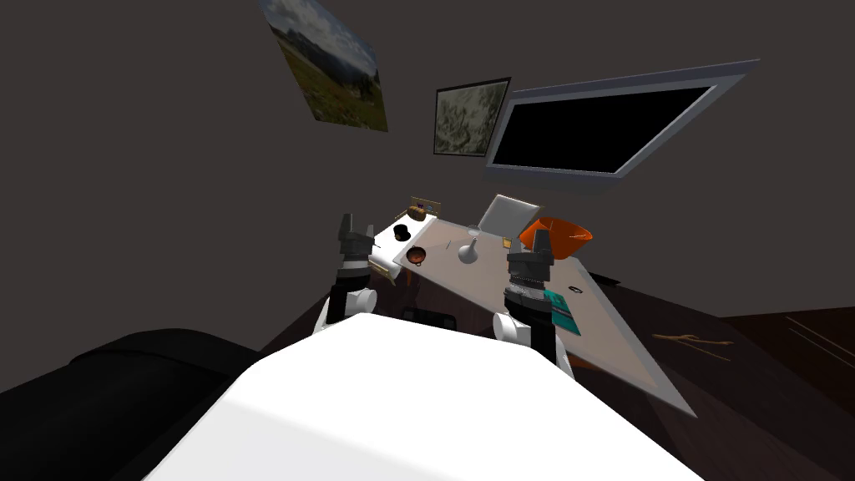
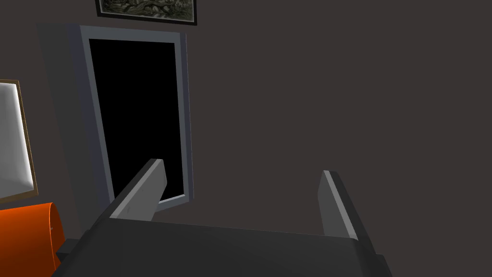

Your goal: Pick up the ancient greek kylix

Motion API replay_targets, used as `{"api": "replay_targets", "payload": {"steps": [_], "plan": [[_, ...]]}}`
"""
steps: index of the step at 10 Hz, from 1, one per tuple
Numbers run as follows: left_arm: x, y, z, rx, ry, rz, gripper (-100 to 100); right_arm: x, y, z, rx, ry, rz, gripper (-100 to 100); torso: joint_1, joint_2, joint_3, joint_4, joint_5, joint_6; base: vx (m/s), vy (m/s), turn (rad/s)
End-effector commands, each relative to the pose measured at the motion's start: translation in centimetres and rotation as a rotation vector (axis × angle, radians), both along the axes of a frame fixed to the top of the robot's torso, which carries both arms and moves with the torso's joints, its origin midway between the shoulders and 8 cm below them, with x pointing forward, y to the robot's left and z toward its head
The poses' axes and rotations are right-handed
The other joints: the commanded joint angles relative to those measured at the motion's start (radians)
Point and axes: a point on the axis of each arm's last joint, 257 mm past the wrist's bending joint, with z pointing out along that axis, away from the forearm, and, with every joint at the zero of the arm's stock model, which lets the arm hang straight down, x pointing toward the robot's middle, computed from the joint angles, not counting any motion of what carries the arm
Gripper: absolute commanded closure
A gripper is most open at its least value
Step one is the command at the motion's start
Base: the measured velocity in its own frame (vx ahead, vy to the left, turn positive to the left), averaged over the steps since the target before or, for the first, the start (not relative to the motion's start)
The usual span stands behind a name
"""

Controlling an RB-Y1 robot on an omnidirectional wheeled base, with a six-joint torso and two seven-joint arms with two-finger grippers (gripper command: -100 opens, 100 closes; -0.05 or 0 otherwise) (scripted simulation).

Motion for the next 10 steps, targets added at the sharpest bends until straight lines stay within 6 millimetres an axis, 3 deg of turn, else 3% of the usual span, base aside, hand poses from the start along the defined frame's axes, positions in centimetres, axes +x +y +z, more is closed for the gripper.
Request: {"api": "replay_targets", "payload": {"steps": [1, 5, 10], "plan": [[0.5, -0.4, -0.7, 0.023, 0.024, -0.017, -100, 0.0, 0.0, 0.0, 0.0, 0.0, 0.0, 0, 0.0, 0.0, 0.0, 0.0, 0.0, 0.0, 0.0, 0.0, 0.0], [3.1, -1.3, -4.7, 0.09, 0.147, -0.064, -100, 0.0, 0.0, 0.0, 0.0, 0.0, 0.0, 0, 0.001, 0.0, 0.0, 0.0, 0.0, 0.0, 0.004, 0.012, -0.016], [6.9, -1.8, -13.1, 0.144, 0.379, -0.097, -100, 0.0, 0.0, 0.0, 0.0, 0.0, 0.0, 0, 0.002, -0.001, -0.001, 0.0, 0.0, 0.0, 0.007, 0.021, -0.027]]}}
